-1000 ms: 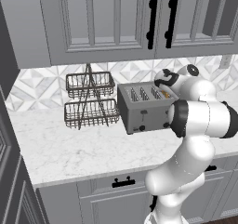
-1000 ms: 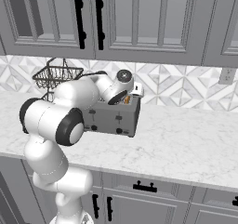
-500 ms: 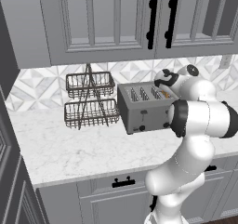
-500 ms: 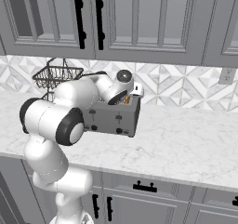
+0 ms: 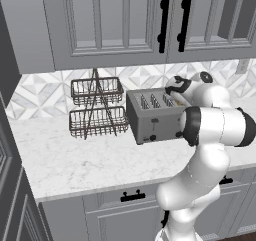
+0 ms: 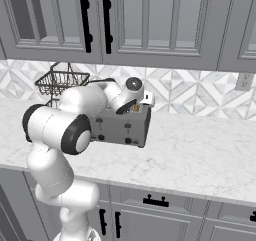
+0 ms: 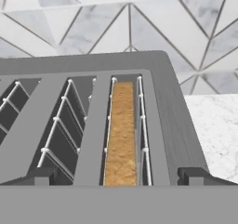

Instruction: Start the toaster. Once the lever pops up, take the bread to the plate on the dining counter.

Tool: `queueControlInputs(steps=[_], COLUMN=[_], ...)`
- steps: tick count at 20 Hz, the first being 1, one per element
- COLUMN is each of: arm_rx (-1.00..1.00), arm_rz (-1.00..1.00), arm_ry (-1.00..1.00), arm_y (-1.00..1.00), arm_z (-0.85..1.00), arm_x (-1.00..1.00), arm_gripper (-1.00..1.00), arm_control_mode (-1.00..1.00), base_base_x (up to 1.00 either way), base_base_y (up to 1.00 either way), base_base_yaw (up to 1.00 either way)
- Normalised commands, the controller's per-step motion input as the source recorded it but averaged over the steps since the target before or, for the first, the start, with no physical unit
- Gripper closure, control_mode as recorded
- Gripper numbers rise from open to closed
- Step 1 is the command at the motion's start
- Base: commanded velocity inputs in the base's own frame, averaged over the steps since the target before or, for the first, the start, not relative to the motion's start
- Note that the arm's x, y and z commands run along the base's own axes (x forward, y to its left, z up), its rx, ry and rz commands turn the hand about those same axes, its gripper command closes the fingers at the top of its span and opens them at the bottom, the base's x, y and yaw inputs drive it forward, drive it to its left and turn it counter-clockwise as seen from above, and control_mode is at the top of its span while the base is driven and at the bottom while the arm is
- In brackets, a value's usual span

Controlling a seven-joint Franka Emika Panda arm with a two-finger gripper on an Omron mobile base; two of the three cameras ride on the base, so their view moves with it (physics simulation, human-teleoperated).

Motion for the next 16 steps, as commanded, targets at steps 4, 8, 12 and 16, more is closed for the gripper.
queueControlInputs(steps=[4,8,12,16], arm_rx=[0.0,0.0,0.0,0.0], arm_rz=[0.0,0.0,0.0,0.0], arm_ry=[0.0,0.0,0.0,0.0], arm_y=[0.0,0.0,0.0,0.0], arm_z=[-0.11,-0.01,0.0,0.0], arm_x=[0.17,0.23,0.1,0.0], arm_gripper=[-1.0,-1.0,-1.0,-1.0], arm_control_mode=[-1.0,-1.0,-1.0,-1.0], base_base_x=[0.0,0.0,0.0,0.0], base_base_y=[0.0,0.0,0.0,0.0], base_base_yaw=[0.0,0.0,0.0,0.0])
